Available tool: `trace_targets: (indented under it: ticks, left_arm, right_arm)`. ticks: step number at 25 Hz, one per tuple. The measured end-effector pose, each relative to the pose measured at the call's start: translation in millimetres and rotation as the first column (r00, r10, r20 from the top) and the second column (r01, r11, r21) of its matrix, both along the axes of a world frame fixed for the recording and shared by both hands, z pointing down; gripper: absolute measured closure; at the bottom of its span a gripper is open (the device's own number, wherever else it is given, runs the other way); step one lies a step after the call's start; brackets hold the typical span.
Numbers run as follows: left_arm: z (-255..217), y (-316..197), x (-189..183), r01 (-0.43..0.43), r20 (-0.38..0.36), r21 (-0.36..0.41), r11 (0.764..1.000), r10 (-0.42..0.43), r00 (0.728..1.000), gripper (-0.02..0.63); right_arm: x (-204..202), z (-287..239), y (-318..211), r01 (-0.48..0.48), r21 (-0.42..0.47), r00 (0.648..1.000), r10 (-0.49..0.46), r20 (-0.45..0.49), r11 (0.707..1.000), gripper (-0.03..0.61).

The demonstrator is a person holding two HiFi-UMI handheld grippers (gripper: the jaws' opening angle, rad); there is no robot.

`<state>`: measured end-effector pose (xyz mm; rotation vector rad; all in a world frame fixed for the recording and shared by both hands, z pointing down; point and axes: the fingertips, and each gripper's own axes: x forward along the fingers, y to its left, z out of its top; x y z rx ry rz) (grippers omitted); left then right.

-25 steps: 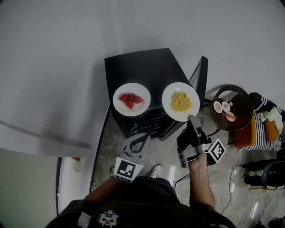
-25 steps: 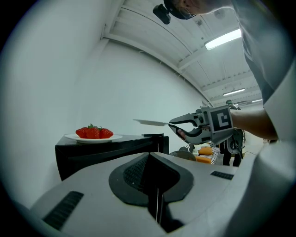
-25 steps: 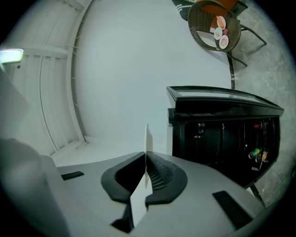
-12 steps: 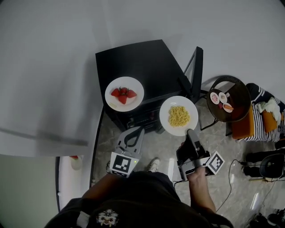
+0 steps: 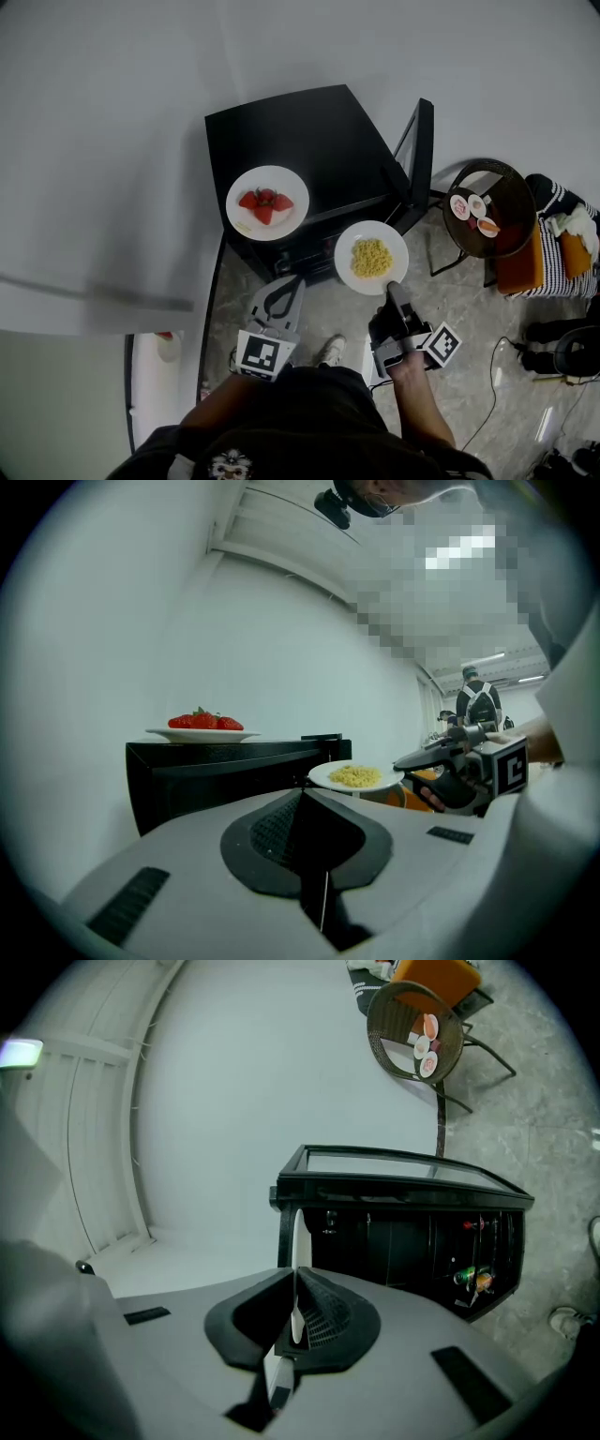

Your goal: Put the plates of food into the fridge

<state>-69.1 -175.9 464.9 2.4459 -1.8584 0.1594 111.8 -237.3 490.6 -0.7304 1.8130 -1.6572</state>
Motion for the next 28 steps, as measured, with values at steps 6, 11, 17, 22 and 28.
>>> trace_targets:
  ticks: [6,11,17,22,28]
  left_arm:
    - [1.7,5.9,-14.1,0.051,-0.012,-0.003,0.999,-0.051,0.999,0.592]
    - [1.5,9.2,-19.5,0.074,-0.006,-0.004,0.997,-0.074,0.997,0.592]
    - [-6.7,11.4,-16.4,0.07,0.016,0.025,0.997,-0.07,0.997,0.592]
    - [-7.7,10.6,-16.0,0.069,0.024,0.029,0.997,-0.07,0.997,0.592]
    - [-6.8,11.6,-17.1,0.073,0.037,0.027,0.997,-0.074,0.997,0.592]
  right_arm:
    - [-13.1,42.6,-21.6,-0.028,-0.024,0.999,0.028,0.025,0.999,0.546]
    - [-27.4,64.5,-42.7,-0.043,-0.021,0.999,0.044,0.019,0.999,0.546]
    - [-50.8,84.6,-63.7,-0.035,-0.02,0.999,0.034,-0.018,0.999,0.546]
    - [-64.6,104.2,-87.7,-0.045,-0.032,0.998,0.044,-0.034,0.998,0.546]
    - [-84.9,107.4,-113.4,-0.039,-0.013,0.998,0.039,-0.055,0.999,0.546]
